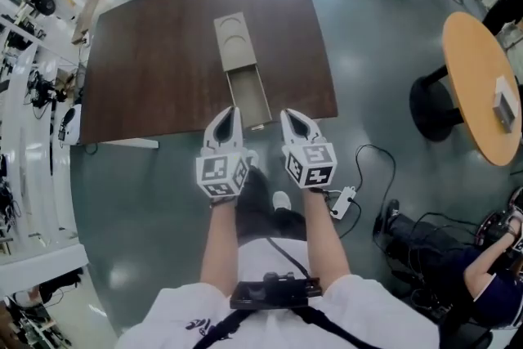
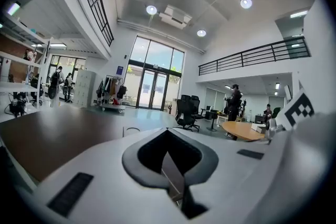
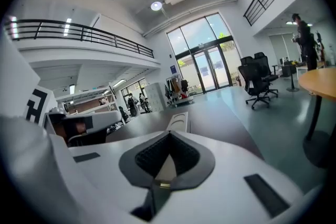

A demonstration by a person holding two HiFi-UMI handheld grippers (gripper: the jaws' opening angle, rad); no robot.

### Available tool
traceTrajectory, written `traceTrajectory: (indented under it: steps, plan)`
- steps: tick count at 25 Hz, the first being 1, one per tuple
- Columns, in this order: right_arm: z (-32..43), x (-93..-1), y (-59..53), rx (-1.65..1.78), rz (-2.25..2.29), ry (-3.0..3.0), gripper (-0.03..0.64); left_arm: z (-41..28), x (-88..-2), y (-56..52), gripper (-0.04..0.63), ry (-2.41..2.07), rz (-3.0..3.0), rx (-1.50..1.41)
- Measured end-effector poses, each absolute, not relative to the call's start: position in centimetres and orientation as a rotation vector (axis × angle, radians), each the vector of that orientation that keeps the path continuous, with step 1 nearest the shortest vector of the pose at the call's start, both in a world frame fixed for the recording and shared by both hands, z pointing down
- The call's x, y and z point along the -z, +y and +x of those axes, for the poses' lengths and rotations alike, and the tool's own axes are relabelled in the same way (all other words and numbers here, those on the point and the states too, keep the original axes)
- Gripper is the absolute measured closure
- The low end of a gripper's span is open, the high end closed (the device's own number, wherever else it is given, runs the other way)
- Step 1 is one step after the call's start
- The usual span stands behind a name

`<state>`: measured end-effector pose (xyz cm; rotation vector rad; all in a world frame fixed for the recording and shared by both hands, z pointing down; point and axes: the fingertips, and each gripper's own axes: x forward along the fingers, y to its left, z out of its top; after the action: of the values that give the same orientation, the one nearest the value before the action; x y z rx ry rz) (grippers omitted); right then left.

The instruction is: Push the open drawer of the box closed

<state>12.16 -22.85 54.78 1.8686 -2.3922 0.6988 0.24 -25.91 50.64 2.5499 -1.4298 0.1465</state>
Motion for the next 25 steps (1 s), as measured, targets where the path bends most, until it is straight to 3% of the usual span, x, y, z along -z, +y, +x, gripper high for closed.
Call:
traceTrajectory:
  steps: [19,25]
  plan:
    - [6.7,-73.2,-19.6,-1.673,1.684,-2.36,0.612,0.4,-57.7,-30.2,0.601,-1.338,2.521,-0.288]
    - [3.3,-74.5,-21.1,-1.773,1.588,-2.368,0.611,-1.8,-57.6,-31.3,0.601,-1.351,2.509,-0.299]
